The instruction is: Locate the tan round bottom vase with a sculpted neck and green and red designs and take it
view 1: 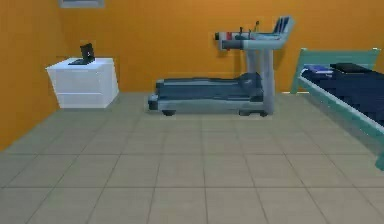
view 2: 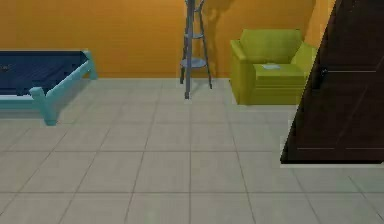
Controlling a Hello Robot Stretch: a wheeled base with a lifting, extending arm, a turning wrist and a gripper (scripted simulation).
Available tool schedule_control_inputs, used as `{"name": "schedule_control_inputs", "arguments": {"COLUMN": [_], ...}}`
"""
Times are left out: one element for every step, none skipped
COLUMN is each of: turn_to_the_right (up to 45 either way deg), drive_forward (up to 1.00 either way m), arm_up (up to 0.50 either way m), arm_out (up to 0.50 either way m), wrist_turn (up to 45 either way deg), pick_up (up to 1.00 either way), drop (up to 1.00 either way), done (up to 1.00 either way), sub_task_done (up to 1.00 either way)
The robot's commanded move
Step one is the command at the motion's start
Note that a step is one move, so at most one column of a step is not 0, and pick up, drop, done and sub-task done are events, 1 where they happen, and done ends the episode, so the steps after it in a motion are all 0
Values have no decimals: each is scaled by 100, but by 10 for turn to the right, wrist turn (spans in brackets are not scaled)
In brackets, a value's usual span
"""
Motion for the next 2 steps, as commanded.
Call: {"name": "schedule_control_inputs", "arguments": {"turn_to_the_right": [450,450], "drive_forward": [0,0], "arm_up": [0,0], "arm_out": [0,0], "wrist_turn": [0,0], "pick_up": [0,0], "drop": [0,0], "done": [0,0], "sub_task_done": [0,0]}}
